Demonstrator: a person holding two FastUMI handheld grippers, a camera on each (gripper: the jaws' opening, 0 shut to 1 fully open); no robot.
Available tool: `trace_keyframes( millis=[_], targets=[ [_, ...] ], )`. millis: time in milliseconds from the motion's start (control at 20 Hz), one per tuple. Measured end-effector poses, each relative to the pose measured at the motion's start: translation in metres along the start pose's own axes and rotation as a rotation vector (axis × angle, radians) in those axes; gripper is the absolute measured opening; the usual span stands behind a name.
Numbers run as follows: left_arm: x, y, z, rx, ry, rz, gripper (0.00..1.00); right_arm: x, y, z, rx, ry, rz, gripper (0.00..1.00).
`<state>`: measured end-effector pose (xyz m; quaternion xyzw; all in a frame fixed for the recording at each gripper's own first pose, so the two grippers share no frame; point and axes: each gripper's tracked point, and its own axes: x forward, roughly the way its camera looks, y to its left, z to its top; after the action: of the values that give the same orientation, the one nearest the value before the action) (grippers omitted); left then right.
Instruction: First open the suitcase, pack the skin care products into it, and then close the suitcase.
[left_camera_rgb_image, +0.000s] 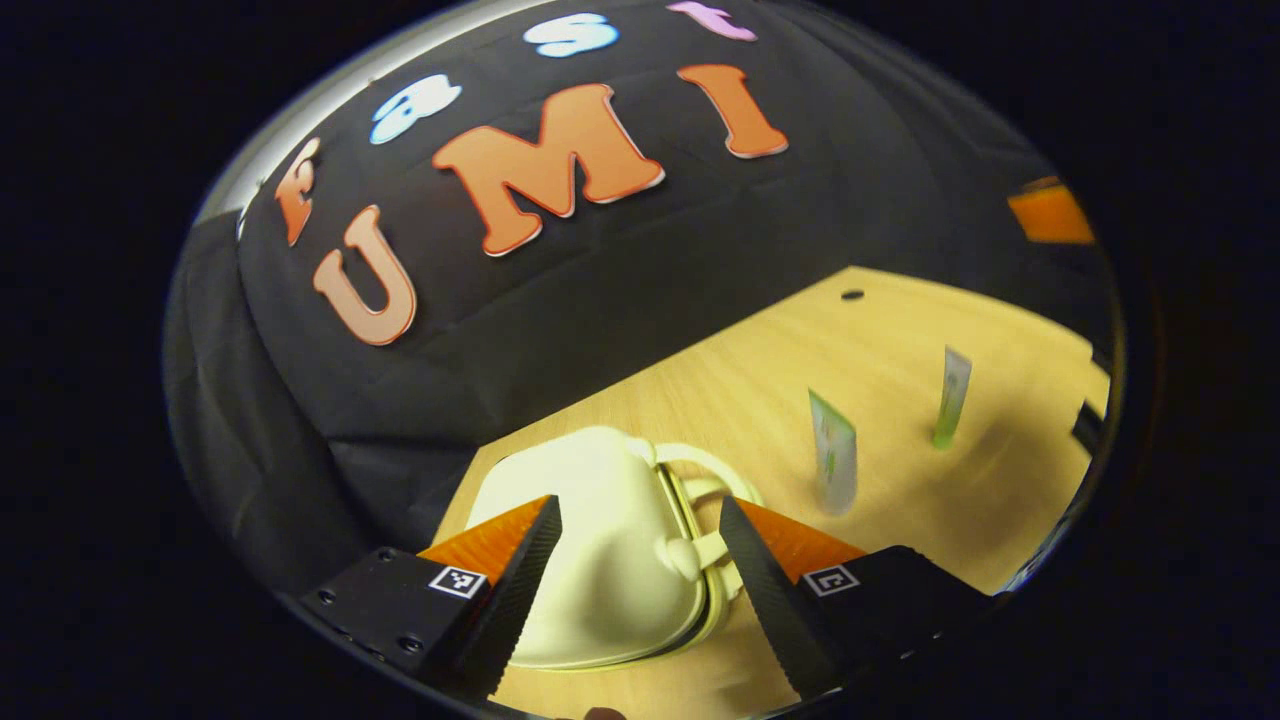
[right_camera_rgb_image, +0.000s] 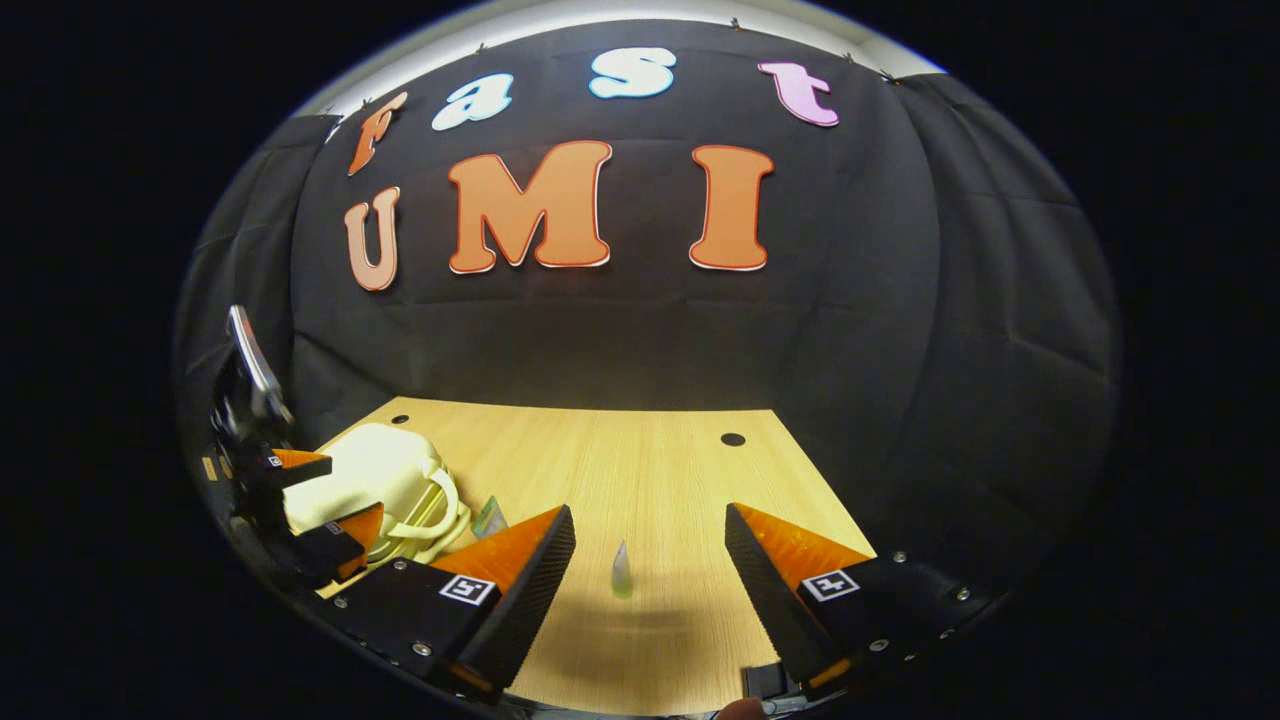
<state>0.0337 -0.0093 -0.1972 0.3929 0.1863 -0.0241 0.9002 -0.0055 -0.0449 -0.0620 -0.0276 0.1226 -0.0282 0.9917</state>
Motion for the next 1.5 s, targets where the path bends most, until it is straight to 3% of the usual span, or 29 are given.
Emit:
trace_keyframes(
  millis=[150,450,1000,1100,1200,1250,1300,1350,1400,1450,1500],
  targets=[
    [0.008,-0.02,-0.017,0.187,0.028,-0.007,0.99,0.001,-0.011,-0.012,0.006,0.034,-0.018,0.96],
    [0.025,-0.052,-0.027,0.362,0.051,-0.047,0.98,0.004,-0.04,-0.03,0.036,0.08,-0.074,0.96],
    [0.071,-0.051,-0.03,0.496,0.113,-0.046,0.97,0.01,-0.061,-0.055,0.098,0.154,-0.119,0.96],
    [0.073,-0.054,-0.032,0.51,0.126,-0.06,0.86,0.013,-0.063,-0.054,0.1,0.153,-0.124,0.96],
    [0.078,-0.065,-0.042,0.512,0.161,-0.106,0.81,0.015,-0.062,-0.053,0.095,0.155,-0.122,0.96],
    [0.078,-0.068,-0.044,0.519,0.172,-0.115,0.49,0.016,-0.061,-0.053,0.092,0.156,-0.115,0.96],
    [0.077,-0.07,-0.045,0.532,0.189,-0.123,0.44,0.016,-0.06,-0.053,0.088,0.157,-0.111,0.96],
    [0.076,-0.072,-0.046,0.543,0.197,-0.132,0.29,0.018,-0.059,-0.051,0.084,0.156,-0.107,0.96],
    [0.074,-0.073,-0.041,0.554,0.18,-0.146,0.29,0.019,-0.057,-0.049,0.079,0.153,-0.104,0.96],
    [0.074,-0.073,-0.037,0.528,0.171,-0.145,0.16,0.021,-0.055,-0.048,0.074,0.153,-0.101,0.96],
    [0.073,-0.076,-0.038,0.488,0.176,-0.17,0.16,0.021,-0.054,-0.048,0.073,0.151,-0.098,0.96]
  ],
)
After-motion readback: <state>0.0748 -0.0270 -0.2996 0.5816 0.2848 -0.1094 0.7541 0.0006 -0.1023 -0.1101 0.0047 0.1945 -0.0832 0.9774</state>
